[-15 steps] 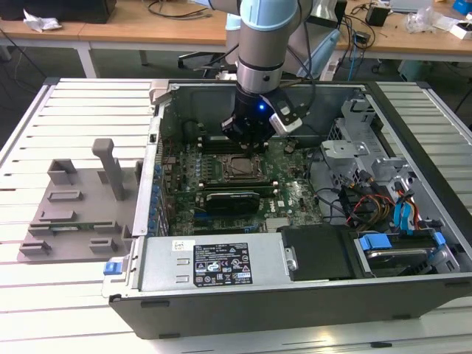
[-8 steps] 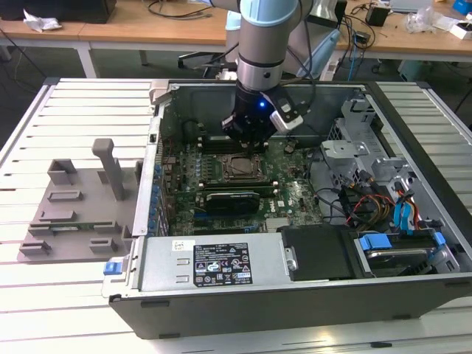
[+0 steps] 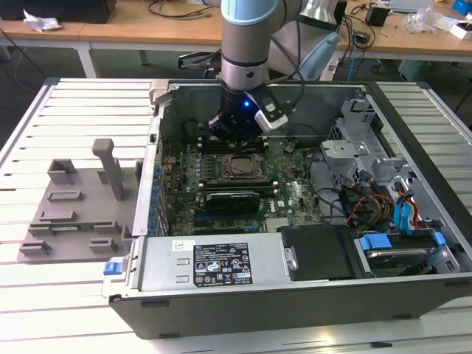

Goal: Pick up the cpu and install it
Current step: 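Install the first cpu locking lever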

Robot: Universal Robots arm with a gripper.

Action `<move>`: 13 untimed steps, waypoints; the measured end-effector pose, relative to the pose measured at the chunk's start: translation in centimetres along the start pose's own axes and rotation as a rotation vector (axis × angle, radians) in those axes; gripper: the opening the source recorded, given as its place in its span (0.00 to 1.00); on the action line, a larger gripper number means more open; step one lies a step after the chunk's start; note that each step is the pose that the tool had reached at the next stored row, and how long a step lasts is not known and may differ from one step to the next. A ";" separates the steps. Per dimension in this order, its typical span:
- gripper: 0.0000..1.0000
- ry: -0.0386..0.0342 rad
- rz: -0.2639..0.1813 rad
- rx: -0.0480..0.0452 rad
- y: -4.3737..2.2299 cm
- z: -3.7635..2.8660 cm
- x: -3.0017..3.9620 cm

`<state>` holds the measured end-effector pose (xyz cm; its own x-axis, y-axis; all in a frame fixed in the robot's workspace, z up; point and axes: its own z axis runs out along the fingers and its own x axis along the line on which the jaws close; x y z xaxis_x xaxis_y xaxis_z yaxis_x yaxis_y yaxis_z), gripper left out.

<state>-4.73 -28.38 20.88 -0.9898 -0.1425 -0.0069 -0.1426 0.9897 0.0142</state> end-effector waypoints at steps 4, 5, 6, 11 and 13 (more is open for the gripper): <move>0.11 -0.0002 0.000 -0.0001 0.57 0.01 -0.01; 0.11 -0.0002 0.000 -0.0002 0.66 0.02 -0.02; 0.11 -0.0002 0.000 -0.0002 0.69 0.02 -0.04; 0.11 0.0000 0.000 -0.0002 0.64 0.02 -0.47; 0.11 0.0009 0.000 -0.0002 0.59 0.02 -0.79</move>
<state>-4.03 -27.69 20.88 -0.9897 -0.1428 -0.0061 -0.1429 0.9896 0.0144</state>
